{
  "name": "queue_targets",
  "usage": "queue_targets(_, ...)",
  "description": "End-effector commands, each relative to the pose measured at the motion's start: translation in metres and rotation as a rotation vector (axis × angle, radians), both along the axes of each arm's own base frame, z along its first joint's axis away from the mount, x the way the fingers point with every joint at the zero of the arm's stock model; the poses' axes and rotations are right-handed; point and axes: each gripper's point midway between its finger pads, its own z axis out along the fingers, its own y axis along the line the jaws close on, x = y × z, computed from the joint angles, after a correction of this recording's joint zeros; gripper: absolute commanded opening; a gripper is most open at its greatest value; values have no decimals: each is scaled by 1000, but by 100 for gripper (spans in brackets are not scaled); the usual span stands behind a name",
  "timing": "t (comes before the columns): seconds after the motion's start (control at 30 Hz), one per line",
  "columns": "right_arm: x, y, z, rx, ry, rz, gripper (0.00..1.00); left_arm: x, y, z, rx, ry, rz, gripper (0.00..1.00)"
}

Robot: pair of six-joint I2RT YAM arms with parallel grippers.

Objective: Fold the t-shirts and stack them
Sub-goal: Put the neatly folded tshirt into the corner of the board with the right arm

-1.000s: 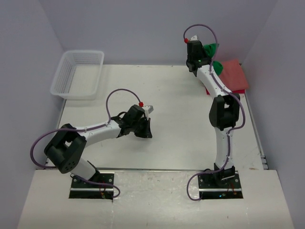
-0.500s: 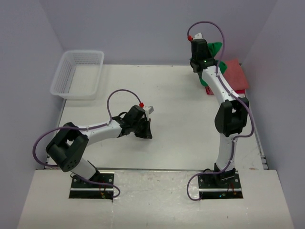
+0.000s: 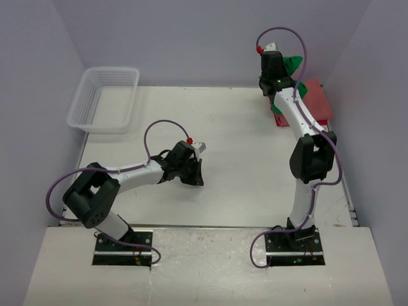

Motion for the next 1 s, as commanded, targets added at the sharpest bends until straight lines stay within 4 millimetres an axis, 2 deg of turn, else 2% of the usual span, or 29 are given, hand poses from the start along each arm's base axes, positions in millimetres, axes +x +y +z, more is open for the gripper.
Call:
queue_targets(0.0,-8,-5,24,39,-68,-14,0,5,-3,5,-25,-27,-12,0)
queue_targets(0.17,-10,-4,23,55,-64,-7,0,5,-2,3,-22,-23,-11,0)
queue_targets(0.5,-14,-10,5,71,-29,-22,0,6,-4,3,-26,-23,-15,0)
queue_targets(0.8,-5,-41,-9,40,-9,-107,0,4,-2,2,-24,-17,-16,0)
queue_targets(0.9,2,-54,-27,22,28,-129,0,2,-1,-1,-24,-8,-16,0)
queue_targets(0.93,5,-60,-40,15,53,-142,0,2,-1,-1,-24,-8,-16,0)
queue_targets(0.97,7,-63,-42,8,55,-150,0,1,-1,-1,-23,-6,-18,0)
